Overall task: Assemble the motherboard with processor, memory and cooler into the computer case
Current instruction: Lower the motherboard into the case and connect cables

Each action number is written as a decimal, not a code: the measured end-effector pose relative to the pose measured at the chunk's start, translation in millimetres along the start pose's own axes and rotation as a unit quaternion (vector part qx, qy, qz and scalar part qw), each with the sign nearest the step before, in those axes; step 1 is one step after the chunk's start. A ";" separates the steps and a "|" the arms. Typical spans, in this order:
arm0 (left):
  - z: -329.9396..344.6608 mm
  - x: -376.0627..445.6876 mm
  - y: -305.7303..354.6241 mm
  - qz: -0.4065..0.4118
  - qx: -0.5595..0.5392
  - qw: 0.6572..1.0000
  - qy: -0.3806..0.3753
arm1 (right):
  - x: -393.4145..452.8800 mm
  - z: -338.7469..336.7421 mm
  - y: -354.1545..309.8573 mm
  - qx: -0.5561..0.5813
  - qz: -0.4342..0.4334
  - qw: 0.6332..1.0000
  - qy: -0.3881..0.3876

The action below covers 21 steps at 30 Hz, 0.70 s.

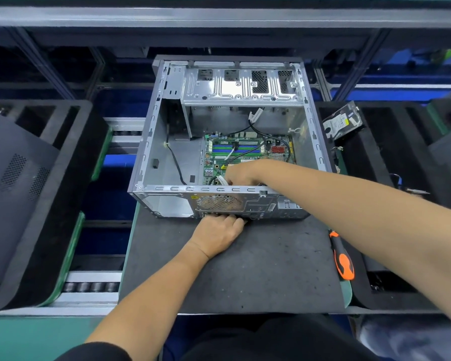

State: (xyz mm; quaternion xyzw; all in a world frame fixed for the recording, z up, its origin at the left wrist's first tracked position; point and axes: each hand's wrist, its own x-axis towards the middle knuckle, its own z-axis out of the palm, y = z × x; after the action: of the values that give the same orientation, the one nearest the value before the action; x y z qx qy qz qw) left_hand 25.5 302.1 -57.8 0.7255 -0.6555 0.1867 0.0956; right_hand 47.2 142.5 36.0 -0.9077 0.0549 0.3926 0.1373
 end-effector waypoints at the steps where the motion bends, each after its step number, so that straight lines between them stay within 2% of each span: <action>1: -0.4 0.1 0.2 0.004 0.001 1.000 -0.001 | 0.1 0.4 -1.3 -0.002 -0.004 1.000 0.014; 7: 0.6 -0.5 0.5 0.049 -0.002 0.998 -0.031 | 0.0 0.9 -4.1 -0.006 -0.020 0.998 0.053; 12: 0.8 0.3 0.9 0.058 -0.003 0.997 -0.041 | -3.7 0.6 1.4 0.079 -0.062 0.991 0.085; 17: -2.8 1.5 2.1 0.057 0.001 0.998 -0.041 | -0.7 -2.8 -6.3 0.158 -0.091 0.983 0.036; 21: -2.8 1.6 1.8 0.058 -0.004 0.997 -0.046 | 7.5 -7.5 -12.2 0.159 -0.083 0.982 0.053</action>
State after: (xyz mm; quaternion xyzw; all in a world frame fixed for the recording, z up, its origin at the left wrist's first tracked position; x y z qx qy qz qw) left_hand 23.4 301.4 -54.8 0.6939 -0.7007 0.1559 0.0570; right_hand 60.1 152.1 38.0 -0.8953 0.0484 0.3174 0.3087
